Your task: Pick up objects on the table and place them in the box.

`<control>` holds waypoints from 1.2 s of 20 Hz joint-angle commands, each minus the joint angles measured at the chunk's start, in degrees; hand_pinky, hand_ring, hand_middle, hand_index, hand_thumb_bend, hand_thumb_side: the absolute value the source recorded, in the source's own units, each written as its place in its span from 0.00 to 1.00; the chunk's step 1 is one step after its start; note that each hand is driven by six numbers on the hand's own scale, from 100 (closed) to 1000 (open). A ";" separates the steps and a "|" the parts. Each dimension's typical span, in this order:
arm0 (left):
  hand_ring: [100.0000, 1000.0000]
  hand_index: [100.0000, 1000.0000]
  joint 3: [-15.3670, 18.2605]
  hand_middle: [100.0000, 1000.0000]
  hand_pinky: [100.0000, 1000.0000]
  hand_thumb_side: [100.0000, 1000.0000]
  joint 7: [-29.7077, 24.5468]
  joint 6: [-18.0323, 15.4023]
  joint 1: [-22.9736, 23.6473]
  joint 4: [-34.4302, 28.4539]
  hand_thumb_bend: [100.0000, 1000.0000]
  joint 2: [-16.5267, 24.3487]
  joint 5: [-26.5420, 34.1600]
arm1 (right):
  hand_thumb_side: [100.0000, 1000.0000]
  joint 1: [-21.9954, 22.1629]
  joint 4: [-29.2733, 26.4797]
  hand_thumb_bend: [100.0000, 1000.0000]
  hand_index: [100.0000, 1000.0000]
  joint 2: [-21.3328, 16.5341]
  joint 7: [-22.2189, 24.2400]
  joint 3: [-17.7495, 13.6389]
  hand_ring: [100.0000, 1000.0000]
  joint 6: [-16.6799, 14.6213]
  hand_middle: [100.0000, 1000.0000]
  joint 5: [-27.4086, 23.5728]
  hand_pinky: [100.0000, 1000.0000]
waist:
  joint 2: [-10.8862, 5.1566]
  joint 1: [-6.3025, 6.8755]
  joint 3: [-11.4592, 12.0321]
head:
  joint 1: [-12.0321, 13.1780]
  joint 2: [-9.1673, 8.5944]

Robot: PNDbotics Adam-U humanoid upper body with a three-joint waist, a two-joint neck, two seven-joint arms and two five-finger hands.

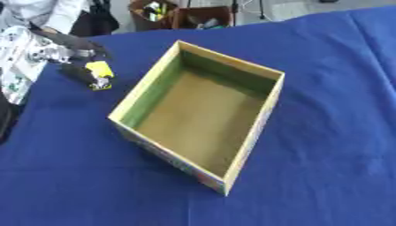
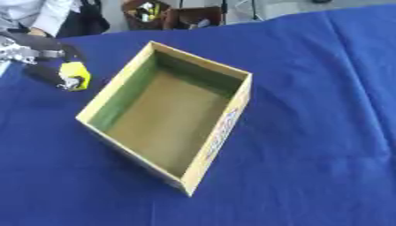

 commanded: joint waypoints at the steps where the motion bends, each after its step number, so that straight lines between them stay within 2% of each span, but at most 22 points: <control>1: 0.88 1.00 1.22 1.00 0.82 0.70 0.11 0.26 -1.34 0.02 0.23 1.24 -0.51 | 0.83 -0.69 -0.85 0.00 0.87 -0.94 -0.09 -0.44 0.83 -0.22 0.84 -0.46 0.71 | -1.00 -0.17 -0.17 | 0.56 -0.90; 5: 0.83 1.00 1.57 1.00 0.77 0.68 0.46 -0.08 -1.37 0.46 0.17 1.01 0.40 | 0.82 -0.69 -0.85 0.00 0.85 -0.76 -0.01 -0.27 0.83 -0.10 0.83 -0.43 0.71 | -0.59 -0.11 -0.34 | 0.93 -1.24; 8: 0.83 1.00 1.78 1.00 0.76 0.69 0.25 -0.34 -1.36 0.98 0.17 1.04 1.34 | 0.82 -0.68 -0.85 0.00 0.86 -0.73 -0.10 -0.23 0.83 0.03 0.83 -0.38 0.71 | -0.40 -0.09 -0.37 | 0.91 -1.28; 9: 0.95 1.00 1.86 1.00 0.91 0.69 0.30 -0.35 -1.40 0.90 0.20 1.22 1.34 | 0.82 -0.69 -0.85 0.00 0.86 -0.72 -0.23 -0.23 0.83 0.08 0.83 -0.44 0.71 | -0.33 -0.06 -0.39 | 0.93 -1.31; 10: 0.98 1.00 1.98 1.00 0.95 0.70 0.56 -0.29 -1.47 0.64 0.21 1.50 0.88 | 0.81 -0.72 -0.85 0.00 0.85 -0.71 -0.40 -0.22 0.82 0.12 0.83 -0.53 0.71 | -0.26 -0.02 -0.44 | 0.96 -1.43; 13: 0.99 1.00 2.55 1.00 0.96 0.71 1.59 -0.14 -1.66 -0.48 0.22 2.30 -1.35 | 0.81 -0.61 -0.85 0.00 0.85 -0.74 -0.57 -0.15 0.82 0.20 0.83 -0.65 0.71 | -0.09 0.05 -0.62 | 1.01 -1.76; 14: 1.00 1.00 2.87 1.00 0.99 0.72 1.82 -0.18 -1.80 -0.79 0.24 2.64 -1.83 | 0.81 -0.49 -0.85 0.00 0.85 -0.80 -0.57 -0.19 0.82 0.23 0.83 -0.61 0.71 | -0.06 0.10 -0.69 | 1.05 -1.83; 24: 1.00 1.00 3.89 1.00 0.98 0.74 0.80 0.21 -1.61 -2.35 0.26 5.39 1.75 | 0.81 0.36 -0.85 0.00 0.84 -1.16 -0.92 -0.63 0.82 0.37 0.82 -0.31 0.71 | 0.96 0.61 -0.72 | 0.61 -2.56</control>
